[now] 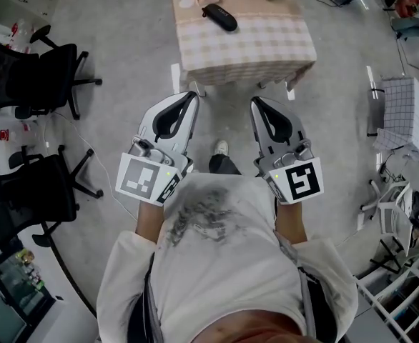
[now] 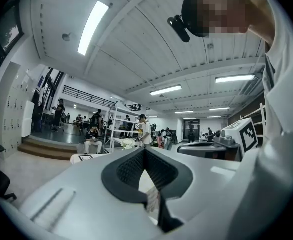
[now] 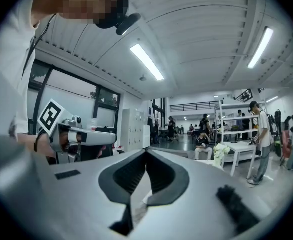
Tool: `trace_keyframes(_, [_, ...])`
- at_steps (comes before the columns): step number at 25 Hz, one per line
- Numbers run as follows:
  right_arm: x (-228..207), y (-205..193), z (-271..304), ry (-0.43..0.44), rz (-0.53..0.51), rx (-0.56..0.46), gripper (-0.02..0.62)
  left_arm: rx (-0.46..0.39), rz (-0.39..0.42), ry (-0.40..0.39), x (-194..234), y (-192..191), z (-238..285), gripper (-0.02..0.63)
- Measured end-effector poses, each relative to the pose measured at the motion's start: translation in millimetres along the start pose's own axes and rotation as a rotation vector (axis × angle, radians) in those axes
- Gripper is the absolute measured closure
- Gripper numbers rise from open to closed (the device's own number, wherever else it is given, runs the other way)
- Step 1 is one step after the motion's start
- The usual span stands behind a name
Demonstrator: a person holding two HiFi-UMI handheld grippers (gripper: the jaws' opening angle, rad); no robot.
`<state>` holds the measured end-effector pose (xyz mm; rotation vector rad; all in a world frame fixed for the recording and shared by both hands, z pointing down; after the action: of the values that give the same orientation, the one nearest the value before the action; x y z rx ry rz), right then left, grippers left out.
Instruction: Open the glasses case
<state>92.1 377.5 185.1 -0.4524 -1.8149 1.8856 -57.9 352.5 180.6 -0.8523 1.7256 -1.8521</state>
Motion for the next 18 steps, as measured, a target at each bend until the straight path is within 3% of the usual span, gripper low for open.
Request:
trace_keyframes(11, [-70,-3,26,0.047,-0.006,-0.011,0.580,0.004,0.019,0.033,7,5,74,0.598])
trace_keyframes(18, [-94,-9,52,0.059,0.008,0.001,0.580,0.025,0.019,0.038,22,4,101,0.598])
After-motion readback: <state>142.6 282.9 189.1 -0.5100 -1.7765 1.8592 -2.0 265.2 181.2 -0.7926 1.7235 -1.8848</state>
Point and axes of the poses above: the fingertips, and each gripper's own axes: z forward along the fingers, x to its left, y out of its top, the point moved 4 cm from there along -z, backward along the fingers, and after that the axes turned 2 degrees about -z, right-handed, at the moved point
